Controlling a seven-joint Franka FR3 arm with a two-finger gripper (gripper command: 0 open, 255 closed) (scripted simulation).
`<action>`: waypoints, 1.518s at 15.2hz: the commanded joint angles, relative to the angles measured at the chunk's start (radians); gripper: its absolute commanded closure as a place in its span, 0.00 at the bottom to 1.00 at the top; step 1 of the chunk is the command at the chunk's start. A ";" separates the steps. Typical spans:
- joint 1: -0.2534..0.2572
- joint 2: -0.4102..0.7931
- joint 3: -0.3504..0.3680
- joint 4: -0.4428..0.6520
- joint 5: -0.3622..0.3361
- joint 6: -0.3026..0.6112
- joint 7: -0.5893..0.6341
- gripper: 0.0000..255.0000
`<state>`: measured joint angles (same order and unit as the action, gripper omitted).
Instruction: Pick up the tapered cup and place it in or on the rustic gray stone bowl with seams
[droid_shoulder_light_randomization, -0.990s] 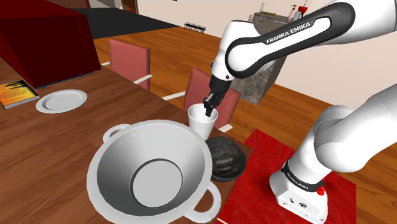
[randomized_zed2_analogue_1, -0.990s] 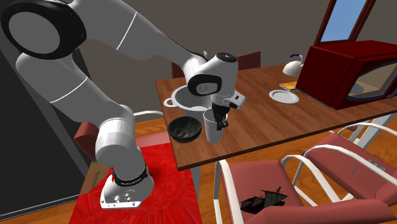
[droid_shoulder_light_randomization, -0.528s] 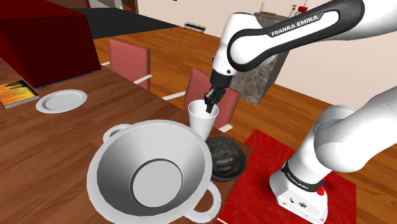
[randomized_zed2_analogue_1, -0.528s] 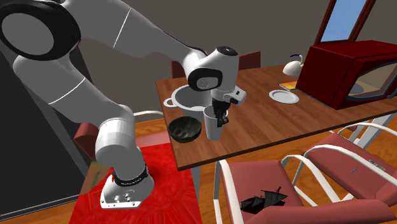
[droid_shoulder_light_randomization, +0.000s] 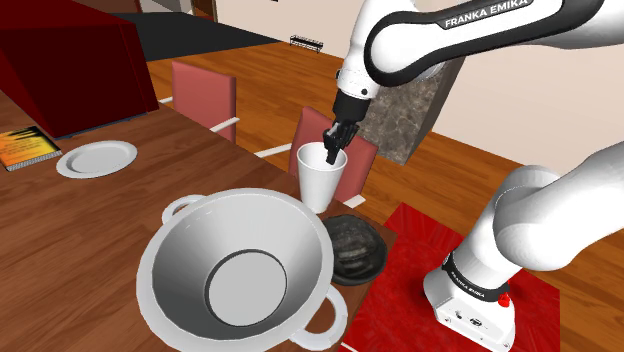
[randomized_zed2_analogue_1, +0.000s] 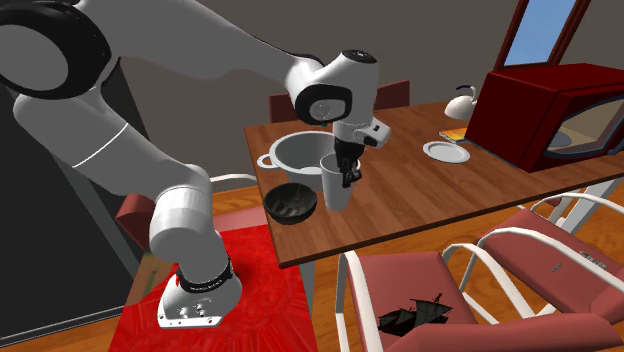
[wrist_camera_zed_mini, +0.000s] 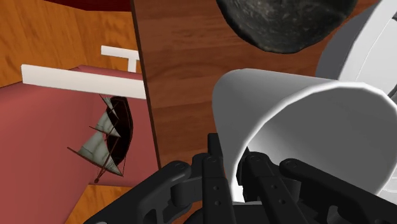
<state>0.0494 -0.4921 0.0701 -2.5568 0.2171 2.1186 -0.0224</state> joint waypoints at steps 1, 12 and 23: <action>-0.001 -0.012 -0.001 0.017 -0.003 -0.029 0.004 1.00; -0.006 -0.047 -0.008 0.140 -0.019 -0.185 0.028 1.00; 0.031 -0.305 0.037 0.093 0.012 -0.383 0.124 1.00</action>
<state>0.0738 -0.7545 0.1007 -2.4489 0.2227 1.7619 0.0878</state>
